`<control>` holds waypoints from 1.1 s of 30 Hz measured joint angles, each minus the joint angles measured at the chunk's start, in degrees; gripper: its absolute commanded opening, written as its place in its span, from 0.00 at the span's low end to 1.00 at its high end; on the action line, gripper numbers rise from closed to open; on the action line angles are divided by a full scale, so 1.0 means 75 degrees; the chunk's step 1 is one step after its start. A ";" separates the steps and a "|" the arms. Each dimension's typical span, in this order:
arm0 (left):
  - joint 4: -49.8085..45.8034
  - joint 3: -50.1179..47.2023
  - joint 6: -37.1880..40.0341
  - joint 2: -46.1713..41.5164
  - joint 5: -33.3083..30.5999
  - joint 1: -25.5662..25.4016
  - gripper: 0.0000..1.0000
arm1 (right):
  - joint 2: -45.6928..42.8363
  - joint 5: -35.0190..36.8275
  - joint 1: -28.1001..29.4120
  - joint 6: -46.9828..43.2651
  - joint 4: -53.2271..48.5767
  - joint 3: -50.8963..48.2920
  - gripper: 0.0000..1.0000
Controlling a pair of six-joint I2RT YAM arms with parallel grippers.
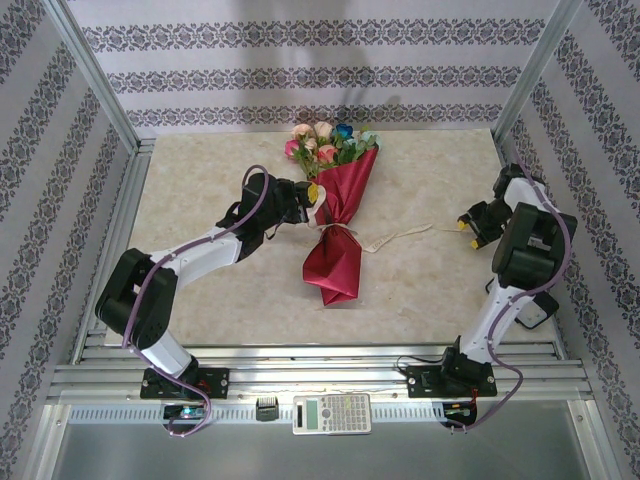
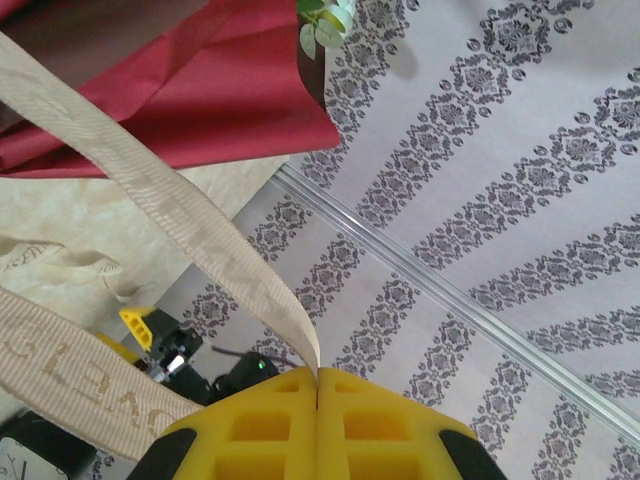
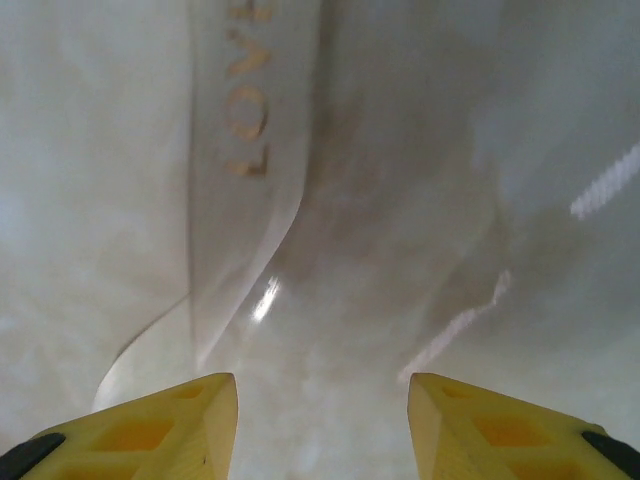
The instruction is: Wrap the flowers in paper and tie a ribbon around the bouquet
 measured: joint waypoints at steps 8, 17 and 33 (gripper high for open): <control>0.0029 -0.0003 0.0000 0.0000 0.0128 0.0000 0.00 | 0.0734 0.0254 0.0003 -0.0105 -0.0280 0.1000 0.49; 0.0020 0.0140 0.0000 0.0009 0.0268 0.0000 0.00 | 0.0816 0.0268 0.0003 -0.0044 -0.0312 0.1055 0.50; 0.0029 0.0545 0.0000 0.0478 0.0644 -0.0338 0.00 | 0.0880 0.0414 0.0189 0.0344 -0.0184 0.1026 0.57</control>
